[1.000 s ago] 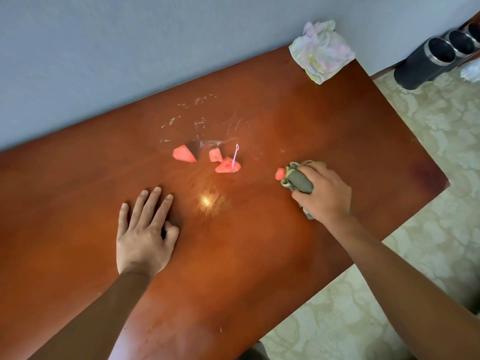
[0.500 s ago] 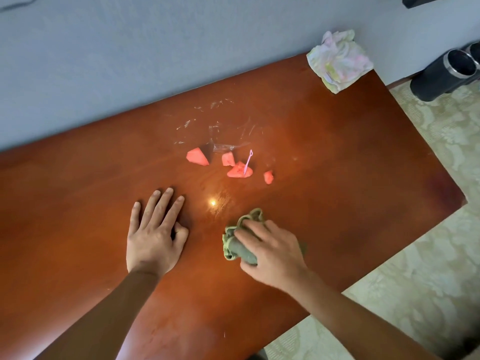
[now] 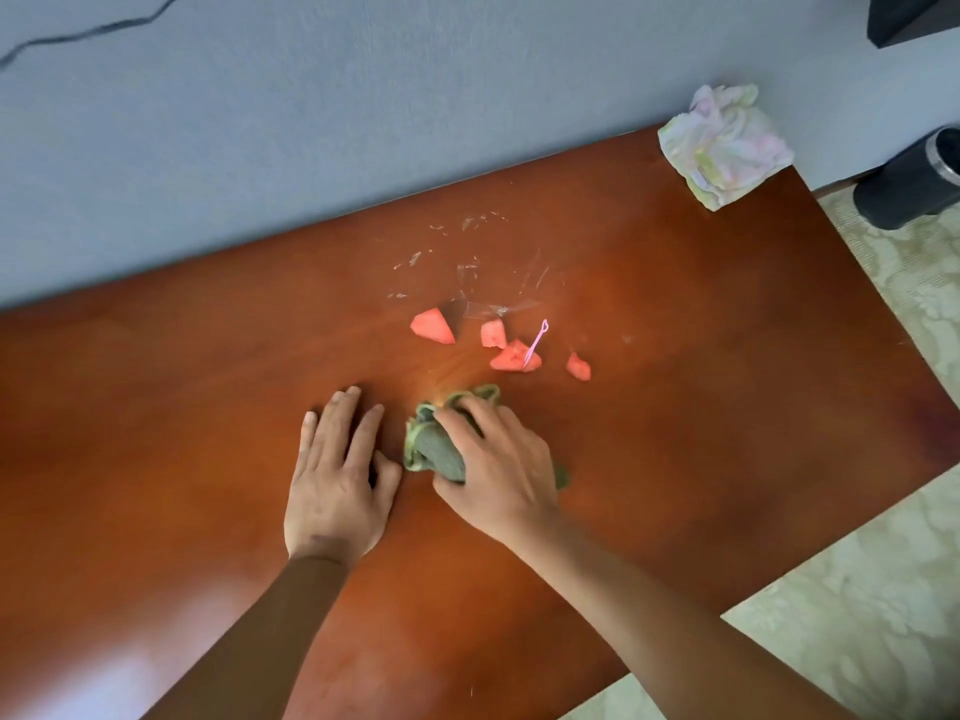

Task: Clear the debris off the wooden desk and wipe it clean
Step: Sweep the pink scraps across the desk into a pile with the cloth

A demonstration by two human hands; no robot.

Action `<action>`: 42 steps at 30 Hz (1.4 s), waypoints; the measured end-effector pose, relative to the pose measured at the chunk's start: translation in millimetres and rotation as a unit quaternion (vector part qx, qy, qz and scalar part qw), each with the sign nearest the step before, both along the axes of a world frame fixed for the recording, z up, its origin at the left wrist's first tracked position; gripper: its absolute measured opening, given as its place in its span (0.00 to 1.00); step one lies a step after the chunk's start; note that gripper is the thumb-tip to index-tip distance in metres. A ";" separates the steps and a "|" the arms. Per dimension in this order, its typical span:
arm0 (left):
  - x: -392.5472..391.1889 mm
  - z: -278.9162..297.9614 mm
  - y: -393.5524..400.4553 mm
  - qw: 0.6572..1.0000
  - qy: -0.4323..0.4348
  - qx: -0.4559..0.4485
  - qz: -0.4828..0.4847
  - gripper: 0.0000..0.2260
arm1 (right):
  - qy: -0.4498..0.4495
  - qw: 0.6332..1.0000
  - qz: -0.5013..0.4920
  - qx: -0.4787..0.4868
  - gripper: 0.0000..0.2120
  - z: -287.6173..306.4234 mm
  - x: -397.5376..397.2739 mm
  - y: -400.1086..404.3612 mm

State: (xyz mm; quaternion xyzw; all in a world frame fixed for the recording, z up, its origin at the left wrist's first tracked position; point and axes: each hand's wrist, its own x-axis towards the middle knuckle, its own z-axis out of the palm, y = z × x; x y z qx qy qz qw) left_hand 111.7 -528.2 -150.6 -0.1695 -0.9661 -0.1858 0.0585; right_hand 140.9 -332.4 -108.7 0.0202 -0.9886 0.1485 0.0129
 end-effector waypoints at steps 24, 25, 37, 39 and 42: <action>-0.4 3.6 1.5 0.997 -0.039 0.023 0.055 0.23 | 0.050 0.989 -0.129 0.043 0.26 -4.3 -130.6 91.9; -0.4 3.8 1.2 0.997 -0.040 0.022 0.055 0.23 | 0.049 0.989 -0.136 0.042 0.26 -4.2 -133.1 101.8; -1.2 3.0 0.9 0.997 -0.041 0.021 0.057 0.24 | 0.174 0.982 -0.074 0.013 0.19 4.7 -57.3 75.8; -1.1 3.1 1.0 0.997 -0.040 0.023 0.056 0.24 | 0.140 0.990 -0.010 0.019 0.21 -4.3 -18.2 70.1; -0.5 2.8 1.4 0.998 -0.036 0.023 0.056 0.24 | 0.123 0.992 0.001 0.031 0.21 -15.9 0.8 88.2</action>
